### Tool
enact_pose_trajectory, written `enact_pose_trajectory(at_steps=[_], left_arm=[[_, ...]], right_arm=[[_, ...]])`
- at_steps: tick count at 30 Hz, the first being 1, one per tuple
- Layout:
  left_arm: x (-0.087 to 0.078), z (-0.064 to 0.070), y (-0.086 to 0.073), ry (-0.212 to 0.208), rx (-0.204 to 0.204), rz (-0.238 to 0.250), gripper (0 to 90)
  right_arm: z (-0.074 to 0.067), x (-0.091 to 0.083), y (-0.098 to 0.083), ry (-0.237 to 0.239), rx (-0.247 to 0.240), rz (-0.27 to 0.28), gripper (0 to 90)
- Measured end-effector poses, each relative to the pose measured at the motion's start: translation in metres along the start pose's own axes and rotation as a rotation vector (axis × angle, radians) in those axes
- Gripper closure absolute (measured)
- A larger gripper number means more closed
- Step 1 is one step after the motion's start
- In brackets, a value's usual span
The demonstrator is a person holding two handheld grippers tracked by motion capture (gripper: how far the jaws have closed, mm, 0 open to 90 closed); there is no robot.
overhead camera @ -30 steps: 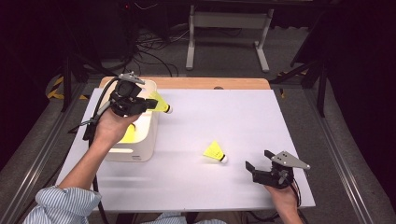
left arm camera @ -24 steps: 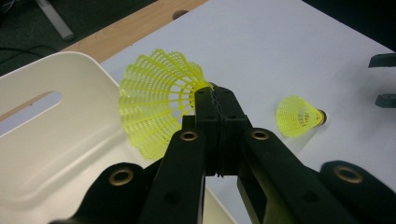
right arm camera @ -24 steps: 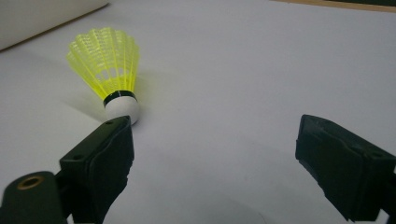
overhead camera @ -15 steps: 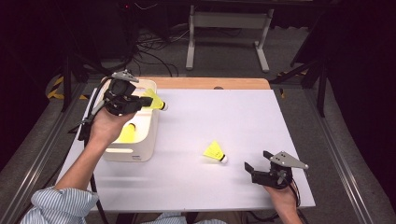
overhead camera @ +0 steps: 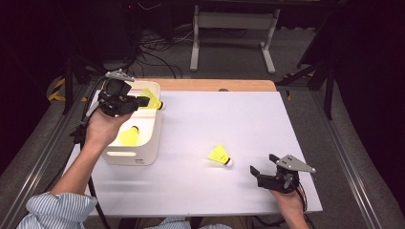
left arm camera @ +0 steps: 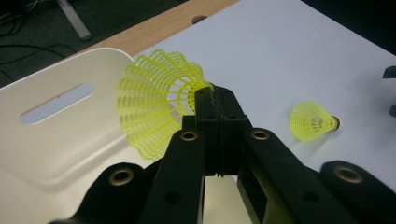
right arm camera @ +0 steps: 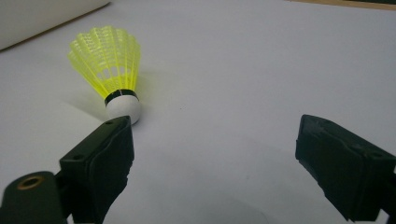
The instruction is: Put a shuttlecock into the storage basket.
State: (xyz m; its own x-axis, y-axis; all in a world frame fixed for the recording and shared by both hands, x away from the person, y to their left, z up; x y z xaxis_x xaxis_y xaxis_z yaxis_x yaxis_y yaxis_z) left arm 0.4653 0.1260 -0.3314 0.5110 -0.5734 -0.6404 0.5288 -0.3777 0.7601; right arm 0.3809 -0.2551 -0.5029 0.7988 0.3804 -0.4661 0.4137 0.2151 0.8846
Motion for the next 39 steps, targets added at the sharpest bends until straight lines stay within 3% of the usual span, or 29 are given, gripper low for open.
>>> enact_pose_trajectory(at_steps=[9,19,39], left_arm=[[-0.008,-0.011,-0.003,0.018,-0.032,0.015,90.0],[-0.011,-0.023,-0.01,0.053,-0.038,-0.012,90.0],[-0.001,-0.042,-0.02,0.102,-0.067,-0.045,90.0]], right_arm=[[0.0,0.0,0.0,0.001,-0.004,-0.003,12.4],[0.0,0.0,0.0,0.004,0.0,-0.003,12.4],[0.0,0.0,0.0,0.005,0.003,0.0,12.4]])
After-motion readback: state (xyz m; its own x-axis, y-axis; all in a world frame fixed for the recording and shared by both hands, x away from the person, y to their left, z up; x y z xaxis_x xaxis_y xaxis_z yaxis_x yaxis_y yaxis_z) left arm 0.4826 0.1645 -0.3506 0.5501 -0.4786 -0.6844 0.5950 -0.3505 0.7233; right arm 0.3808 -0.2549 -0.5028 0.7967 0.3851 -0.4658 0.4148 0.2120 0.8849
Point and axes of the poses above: each handheld gripper's, and its own axes: x roughly forward along the jaws, y roughly out of its top, z roughly to its right, the point moved 10 cm from there along x, roughly forward along the jaws, and after that the axes turned 4 degrees about -y, right-handed, at the moved point
